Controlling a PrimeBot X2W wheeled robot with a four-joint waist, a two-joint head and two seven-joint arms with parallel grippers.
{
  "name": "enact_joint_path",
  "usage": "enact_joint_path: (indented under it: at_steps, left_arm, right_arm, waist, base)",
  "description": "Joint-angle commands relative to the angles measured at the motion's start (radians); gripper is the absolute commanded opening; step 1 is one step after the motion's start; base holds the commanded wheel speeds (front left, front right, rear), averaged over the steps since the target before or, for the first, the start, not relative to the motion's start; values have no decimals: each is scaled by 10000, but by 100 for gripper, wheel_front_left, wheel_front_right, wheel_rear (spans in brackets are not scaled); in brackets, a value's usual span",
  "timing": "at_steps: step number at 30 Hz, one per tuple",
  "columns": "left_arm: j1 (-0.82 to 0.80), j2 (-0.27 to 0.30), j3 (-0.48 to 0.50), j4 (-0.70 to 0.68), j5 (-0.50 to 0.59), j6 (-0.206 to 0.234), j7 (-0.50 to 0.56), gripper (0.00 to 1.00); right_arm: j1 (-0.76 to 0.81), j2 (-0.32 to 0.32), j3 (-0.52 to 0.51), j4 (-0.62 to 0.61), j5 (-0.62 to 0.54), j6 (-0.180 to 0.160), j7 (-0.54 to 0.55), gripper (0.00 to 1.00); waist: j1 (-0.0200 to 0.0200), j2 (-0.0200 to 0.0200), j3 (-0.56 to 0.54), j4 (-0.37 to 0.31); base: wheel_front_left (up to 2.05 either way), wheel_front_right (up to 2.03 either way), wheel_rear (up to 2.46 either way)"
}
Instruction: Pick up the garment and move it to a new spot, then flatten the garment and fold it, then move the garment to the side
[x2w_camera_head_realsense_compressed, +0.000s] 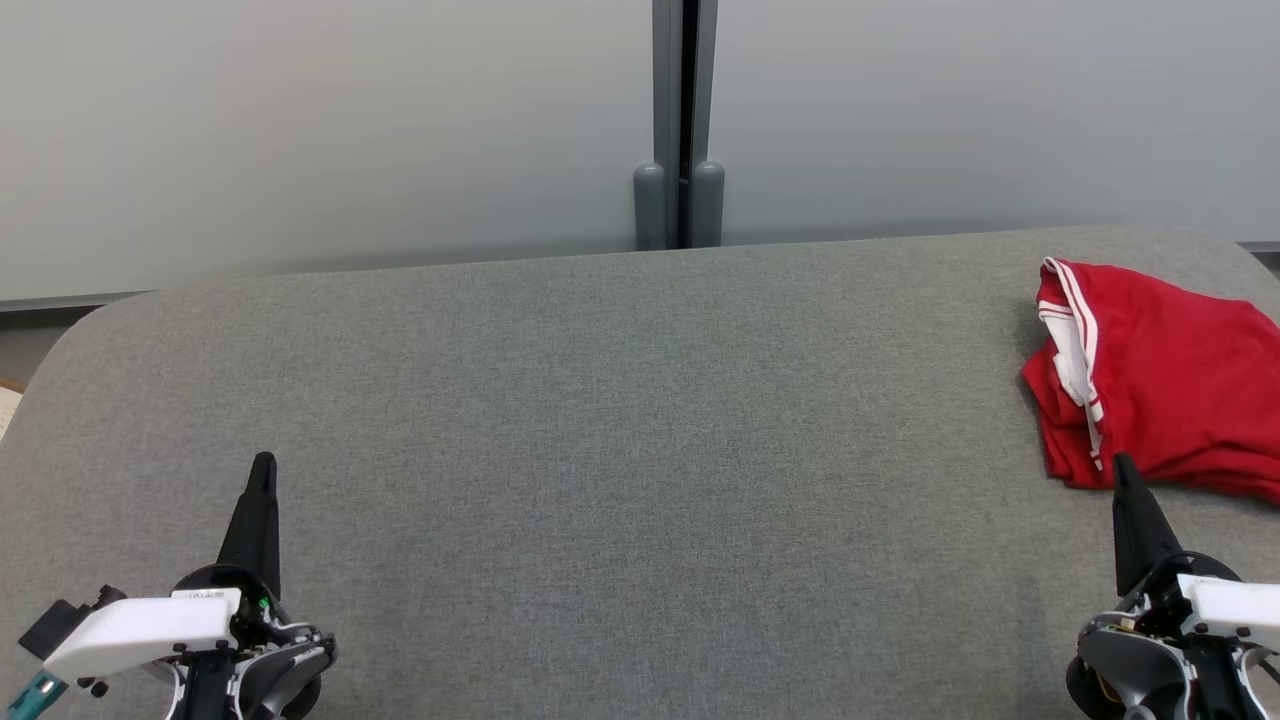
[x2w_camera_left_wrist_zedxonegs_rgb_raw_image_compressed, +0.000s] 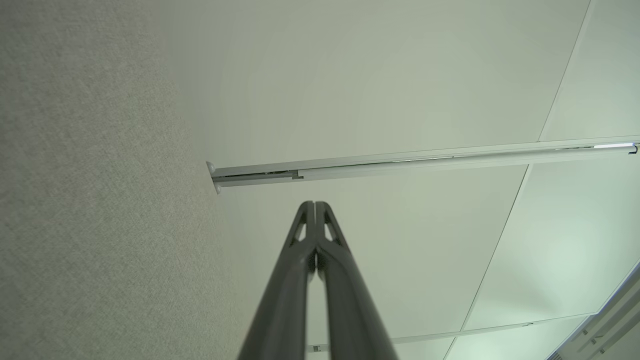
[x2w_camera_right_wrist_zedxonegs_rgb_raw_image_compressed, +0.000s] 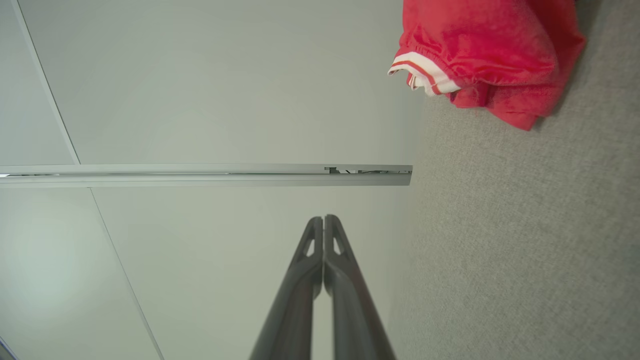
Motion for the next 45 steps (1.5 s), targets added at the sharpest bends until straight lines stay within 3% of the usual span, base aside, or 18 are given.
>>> enact_joint_path:
  at_steps: [1,45]
  left_arm:
    - [-109,39,42,6,-8,-33,18,0]
    - [-119,-13,106,8,66,-33,90,0]
  right_arm:
    - [-90,-13,-40,11,-42,0,31,0]
    - [-104,47,-127,19,-122,0,121,0]
  waist:
    - [0,0,0,0]
    - [0,0,0,0]
  base:
    - [0,0,0]
    - [0,0,0]
